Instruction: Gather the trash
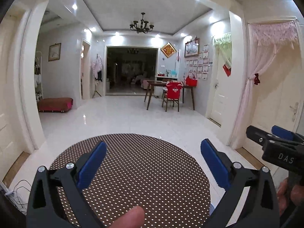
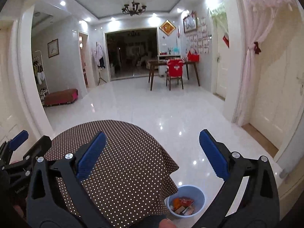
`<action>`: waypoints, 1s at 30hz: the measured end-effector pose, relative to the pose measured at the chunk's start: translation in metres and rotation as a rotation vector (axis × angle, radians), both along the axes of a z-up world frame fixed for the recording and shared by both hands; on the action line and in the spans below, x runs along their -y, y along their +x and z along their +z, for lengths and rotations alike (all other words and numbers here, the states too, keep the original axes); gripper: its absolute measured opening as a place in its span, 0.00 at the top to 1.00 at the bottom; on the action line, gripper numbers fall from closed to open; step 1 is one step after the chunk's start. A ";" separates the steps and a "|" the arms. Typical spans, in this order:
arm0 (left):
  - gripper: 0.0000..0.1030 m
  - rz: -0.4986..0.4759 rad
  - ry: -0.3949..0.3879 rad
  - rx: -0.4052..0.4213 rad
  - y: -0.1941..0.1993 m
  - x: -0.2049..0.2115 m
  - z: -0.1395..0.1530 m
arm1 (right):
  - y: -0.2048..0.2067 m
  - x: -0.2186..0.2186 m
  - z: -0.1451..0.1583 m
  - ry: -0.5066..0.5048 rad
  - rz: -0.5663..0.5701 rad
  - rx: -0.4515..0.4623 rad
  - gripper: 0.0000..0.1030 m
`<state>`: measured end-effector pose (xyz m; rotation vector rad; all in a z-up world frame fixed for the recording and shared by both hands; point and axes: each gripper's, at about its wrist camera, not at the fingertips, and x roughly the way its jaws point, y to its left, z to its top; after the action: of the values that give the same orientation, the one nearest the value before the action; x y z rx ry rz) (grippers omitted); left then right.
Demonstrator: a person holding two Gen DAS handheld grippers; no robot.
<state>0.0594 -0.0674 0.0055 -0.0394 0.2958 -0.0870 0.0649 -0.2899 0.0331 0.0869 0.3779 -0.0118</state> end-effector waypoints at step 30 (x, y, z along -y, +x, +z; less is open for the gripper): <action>0.05 0.044 -0.051 0.032 -0.026 -0.012 0.009 | -0.022 -0.008 0.010 -0.025 0.009 0.084 0.06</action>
<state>0.0337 -0.0556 0.0145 -0.0953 0.2610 -0.0517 0.0427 -0.2816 0.0426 0.0607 0.2944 -0.0041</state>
